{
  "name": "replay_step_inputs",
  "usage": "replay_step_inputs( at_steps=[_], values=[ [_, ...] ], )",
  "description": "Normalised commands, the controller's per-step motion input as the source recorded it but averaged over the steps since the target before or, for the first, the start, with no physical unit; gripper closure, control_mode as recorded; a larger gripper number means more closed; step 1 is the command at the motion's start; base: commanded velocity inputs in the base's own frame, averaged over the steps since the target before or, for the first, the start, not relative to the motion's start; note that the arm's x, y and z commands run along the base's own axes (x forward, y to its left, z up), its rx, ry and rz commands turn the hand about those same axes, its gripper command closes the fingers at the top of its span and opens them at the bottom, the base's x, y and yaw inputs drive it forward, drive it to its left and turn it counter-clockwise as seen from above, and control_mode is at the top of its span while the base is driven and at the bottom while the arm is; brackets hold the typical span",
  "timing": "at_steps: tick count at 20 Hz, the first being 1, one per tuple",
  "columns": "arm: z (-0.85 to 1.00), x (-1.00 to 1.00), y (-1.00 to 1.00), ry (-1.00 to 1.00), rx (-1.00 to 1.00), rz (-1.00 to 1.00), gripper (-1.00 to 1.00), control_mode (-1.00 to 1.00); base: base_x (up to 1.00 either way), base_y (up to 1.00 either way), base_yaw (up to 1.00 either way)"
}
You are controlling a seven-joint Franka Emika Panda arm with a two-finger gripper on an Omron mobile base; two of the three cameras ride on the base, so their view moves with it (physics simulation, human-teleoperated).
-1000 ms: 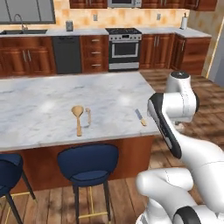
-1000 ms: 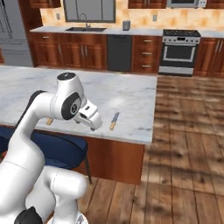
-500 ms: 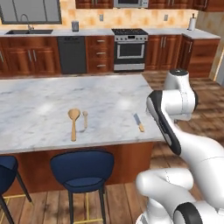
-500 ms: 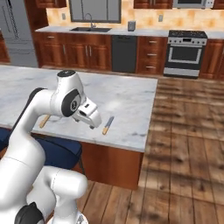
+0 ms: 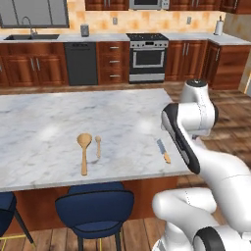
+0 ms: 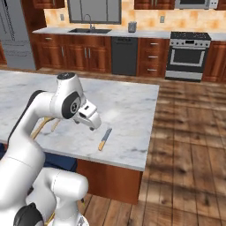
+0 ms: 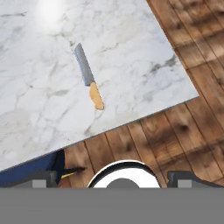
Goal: Pick up the metallic utensils from the counter and place them in the open drawer. Make sure not to pick up any wooden utensils.
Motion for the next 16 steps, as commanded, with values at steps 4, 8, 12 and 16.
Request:
replay_step_inputs(
  at_steps=[4, 8, 12, 16],
  values=[
    [-0.38, 0.4, -0.04, 0.0, 0.02, 0.12, -1.0, -1.0, 0.0, 0.0, 0.0],
    [-0.62, 0.39, -0.23, 0.15, 0.07, 0.18, -1.0, -1.0, 0.0, 0.0, 0.0],
    [-0.65, 0.51, -0.18, 0.04, 0.0, 0.23, -1.0, -1.0, 0.0, 0.0, 0.0],
    [-0.56, 0.32, -0.16, -0.02, -0.01, 0.12, -1.0, -1.0, 0.0, 0.0, 0.0]
  ],
)
